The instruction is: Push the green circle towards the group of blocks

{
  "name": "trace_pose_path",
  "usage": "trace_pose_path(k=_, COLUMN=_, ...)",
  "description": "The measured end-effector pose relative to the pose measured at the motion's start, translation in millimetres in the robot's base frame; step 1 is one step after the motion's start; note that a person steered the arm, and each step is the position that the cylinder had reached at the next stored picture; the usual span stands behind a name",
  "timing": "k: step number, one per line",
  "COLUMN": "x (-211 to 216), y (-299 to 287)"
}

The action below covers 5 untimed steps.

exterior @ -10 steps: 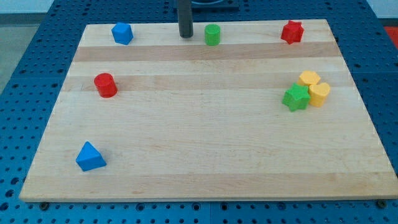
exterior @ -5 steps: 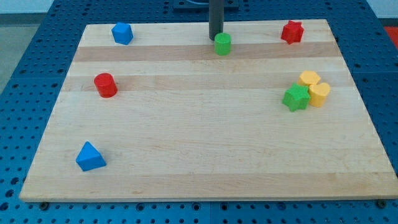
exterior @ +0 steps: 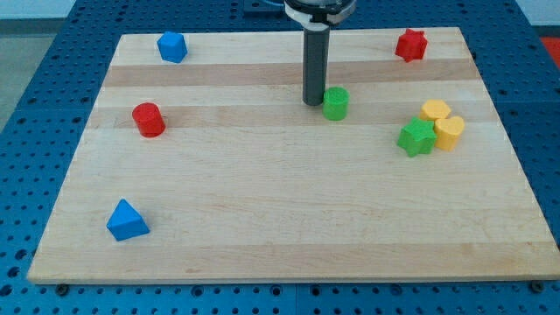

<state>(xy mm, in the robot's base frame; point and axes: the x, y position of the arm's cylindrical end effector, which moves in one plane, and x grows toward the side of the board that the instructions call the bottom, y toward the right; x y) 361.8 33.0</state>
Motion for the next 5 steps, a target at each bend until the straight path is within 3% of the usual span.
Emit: trace_pose_path(k=5, x=33.0, y=78.6)
